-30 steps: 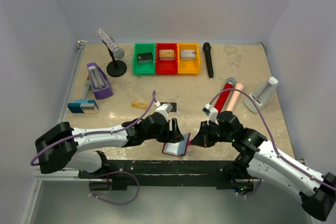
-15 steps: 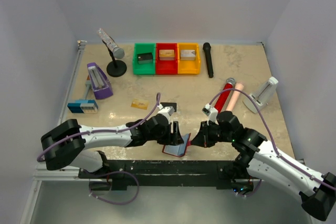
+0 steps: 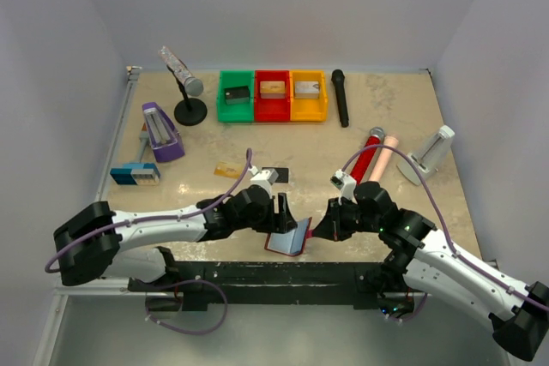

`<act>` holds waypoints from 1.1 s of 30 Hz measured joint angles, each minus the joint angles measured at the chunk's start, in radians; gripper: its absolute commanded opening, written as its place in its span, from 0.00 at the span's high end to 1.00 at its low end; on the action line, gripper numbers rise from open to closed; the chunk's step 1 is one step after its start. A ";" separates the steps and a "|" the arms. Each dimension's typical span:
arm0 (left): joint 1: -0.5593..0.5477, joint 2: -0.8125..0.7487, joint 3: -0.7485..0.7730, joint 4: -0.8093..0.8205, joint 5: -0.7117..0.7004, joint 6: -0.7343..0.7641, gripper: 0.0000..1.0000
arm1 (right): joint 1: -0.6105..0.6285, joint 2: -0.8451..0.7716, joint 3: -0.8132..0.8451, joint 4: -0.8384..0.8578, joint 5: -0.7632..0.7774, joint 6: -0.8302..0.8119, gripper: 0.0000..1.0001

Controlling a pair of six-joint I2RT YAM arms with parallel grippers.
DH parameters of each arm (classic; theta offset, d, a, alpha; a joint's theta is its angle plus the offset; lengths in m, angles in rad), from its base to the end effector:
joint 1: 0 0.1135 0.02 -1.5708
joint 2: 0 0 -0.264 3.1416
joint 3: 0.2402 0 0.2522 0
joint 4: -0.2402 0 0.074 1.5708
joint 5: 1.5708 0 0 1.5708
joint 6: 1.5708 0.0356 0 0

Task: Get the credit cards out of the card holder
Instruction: Remove the credit card from the card holder.

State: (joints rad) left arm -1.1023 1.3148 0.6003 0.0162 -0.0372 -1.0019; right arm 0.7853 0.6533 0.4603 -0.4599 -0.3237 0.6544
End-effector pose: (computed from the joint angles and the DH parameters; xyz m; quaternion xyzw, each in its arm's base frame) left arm 0.1192 -0.2327 0.1833 0.0376 0.9054 -0.3585 0.2241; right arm 0.0966 0.1126 0.2204 -0.1291 0.8782 0.3969 0.2335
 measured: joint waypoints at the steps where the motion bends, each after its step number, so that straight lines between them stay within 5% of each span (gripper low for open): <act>1: 0.000 -0.021 0.000 -0.022 -0.025 -0.001 0.27 | 0.000 0.000 0.000 0.000 0.000 -0.001 1.00; 8: 0.000 -0.095 -0.002 -0.048 -0.085 0.006 0.31 | 0.000 0.000 0.000 -0.003 0.000 -0.005 1.00; 20: -0.063 0.092 0.074 0.014 0.054 0.079 0.32 | 0.000 -0.028 -0.014 -0.031 0.022 -0.004 1.00; 33: -0.071 0.133 0.109 -0.045 0.044 0.090 0.36 | 0.000 -0.040 -0.020 -0.050 0.026 -0.004 1.00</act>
State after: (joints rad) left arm -1.1732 1.4475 0.7090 -0.0292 0.0067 -0.9123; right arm 0.7853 0.6128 0.4404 -0.5095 -0.2974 0.6502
